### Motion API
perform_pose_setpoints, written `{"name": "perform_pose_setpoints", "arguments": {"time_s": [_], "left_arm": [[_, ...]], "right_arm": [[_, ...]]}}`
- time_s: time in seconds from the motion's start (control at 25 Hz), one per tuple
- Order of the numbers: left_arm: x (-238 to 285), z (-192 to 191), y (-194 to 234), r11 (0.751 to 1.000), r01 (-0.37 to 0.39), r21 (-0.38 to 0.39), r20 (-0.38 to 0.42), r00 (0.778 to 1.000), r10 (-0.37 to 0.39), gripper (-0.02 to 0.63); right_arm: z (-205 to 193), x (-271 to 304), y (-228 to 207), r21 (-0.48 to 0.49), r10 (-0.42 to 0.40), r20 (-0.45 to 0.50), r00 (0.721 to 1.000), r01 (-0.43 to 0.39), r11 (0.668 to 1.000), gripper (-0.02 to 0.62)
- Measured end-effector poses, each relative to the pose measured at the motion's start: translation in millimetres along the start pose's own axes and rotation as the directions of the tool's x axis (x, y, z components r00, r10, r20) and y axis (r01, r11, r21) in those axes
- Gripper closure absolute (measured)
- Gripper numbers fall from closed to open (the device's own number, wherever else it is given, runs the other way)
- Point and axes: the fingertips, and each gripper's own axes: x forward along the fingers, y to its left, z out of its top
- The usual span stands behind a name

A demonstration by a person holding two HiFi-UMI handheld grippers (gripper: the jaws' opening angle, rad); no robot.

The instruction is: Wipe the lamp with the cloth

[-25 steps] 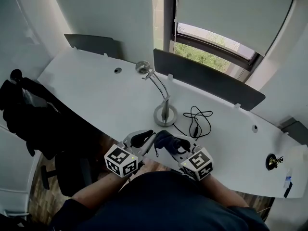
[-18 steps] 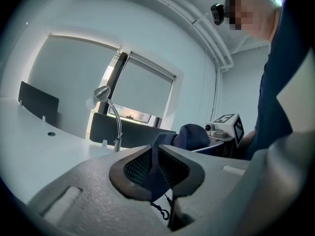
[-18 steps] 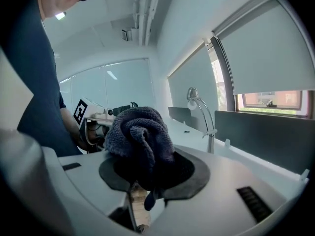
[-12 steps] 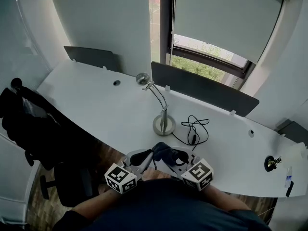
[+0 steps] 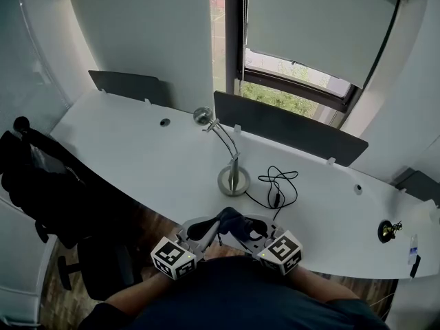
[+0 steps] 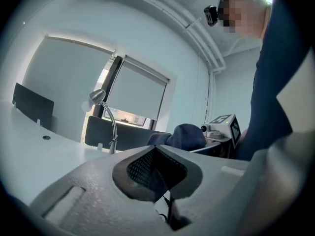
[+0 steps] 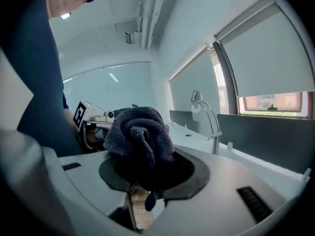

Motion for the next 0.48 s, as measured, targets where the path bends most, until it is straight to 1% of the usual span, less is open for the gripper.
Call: {"name": "perform_pose_setpoints", "arguments": {"time_s": [0.2,0.48], "left_arm": [[-0.9,0.8,3.4,1.0,0.0,0.0,0.002,1.0,0.0,0.598],[-1.0,1.5,5.1,1.0,-0.006,-0.006,0.005,1.0,0.006,0.598]], "right_arm": [[0.9,6.1,4.5,-0.009,0.025,-0.003,1.0,-0.025,1.0,0.453],[1.4,8.2,3.5,-0.017,0.031,-0.006,1.0,-0.031,0.999,0.453]]}}
